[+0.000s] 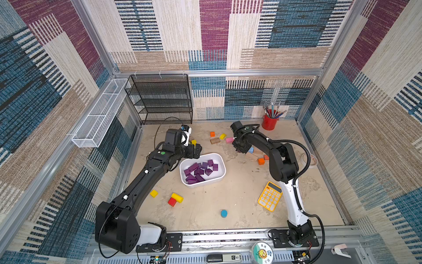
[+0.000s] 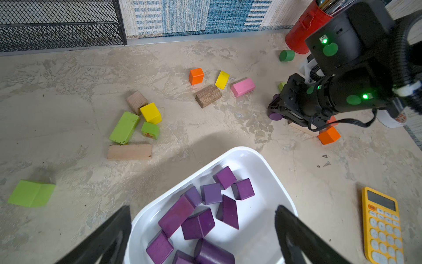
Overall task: Pick purple bricks into the storage bin
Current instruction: Pick up the building block from the center of the board.
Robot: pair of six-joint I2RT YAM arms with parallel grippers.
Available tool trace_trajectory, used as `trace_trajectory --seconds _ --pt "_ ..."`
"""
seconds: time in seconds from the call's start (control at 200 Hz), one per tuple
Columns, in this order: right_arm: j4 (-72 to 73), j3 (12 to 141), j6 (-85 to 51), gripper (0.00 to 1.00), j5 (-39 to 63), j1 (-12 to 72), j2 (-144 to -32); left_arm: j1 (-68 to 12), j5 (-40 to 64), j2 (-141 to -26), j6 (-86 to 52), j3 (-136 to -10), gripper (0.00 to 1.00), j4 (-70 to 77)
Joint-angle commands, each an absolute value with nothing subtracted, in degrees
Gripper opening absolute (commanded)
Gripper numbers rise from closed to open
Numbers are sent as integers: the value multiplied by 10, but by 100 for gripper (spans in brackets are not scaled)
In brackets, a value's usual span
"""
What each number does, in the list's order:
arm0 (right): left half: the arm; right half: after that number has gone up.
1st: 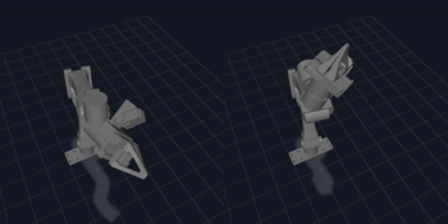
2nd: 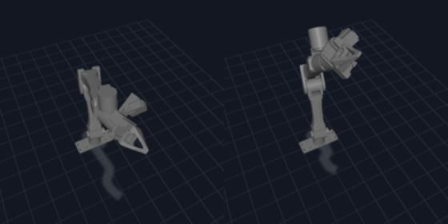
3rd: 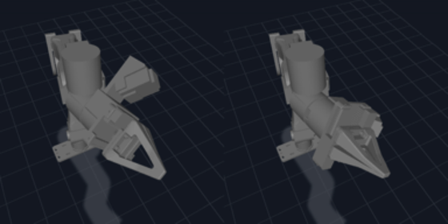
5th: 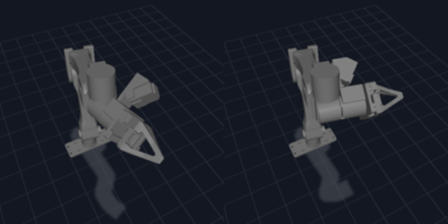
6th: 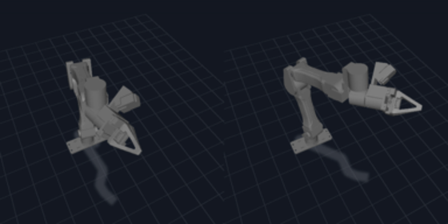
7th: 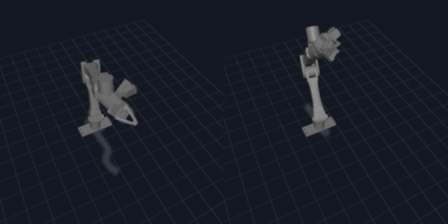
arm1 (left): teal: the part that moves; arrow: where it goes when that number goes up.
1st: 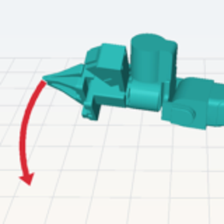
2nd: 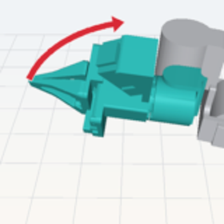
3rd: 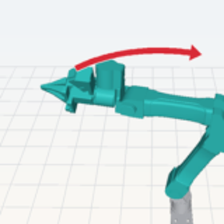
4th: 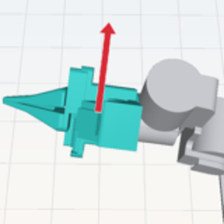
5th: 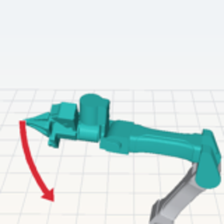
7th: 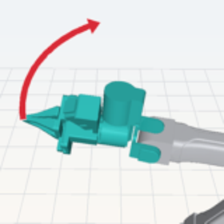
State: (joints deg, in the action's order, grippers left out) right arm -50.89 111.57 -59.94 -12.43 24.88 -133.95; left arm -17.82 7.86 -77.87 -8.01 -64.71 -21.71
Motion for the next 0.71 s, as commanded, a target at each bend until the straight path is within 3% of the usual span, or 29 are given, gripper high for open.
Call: trace_trajectory --seconds 0.0,0.701 --pt "-513 1097 -580 31 -149 256 -1320 -177 72 -780 -92 -649 99 -219" --pt "-438 932 -527 32 -185 307 -1167 -174 24 -836 -93 -680 99 -267"
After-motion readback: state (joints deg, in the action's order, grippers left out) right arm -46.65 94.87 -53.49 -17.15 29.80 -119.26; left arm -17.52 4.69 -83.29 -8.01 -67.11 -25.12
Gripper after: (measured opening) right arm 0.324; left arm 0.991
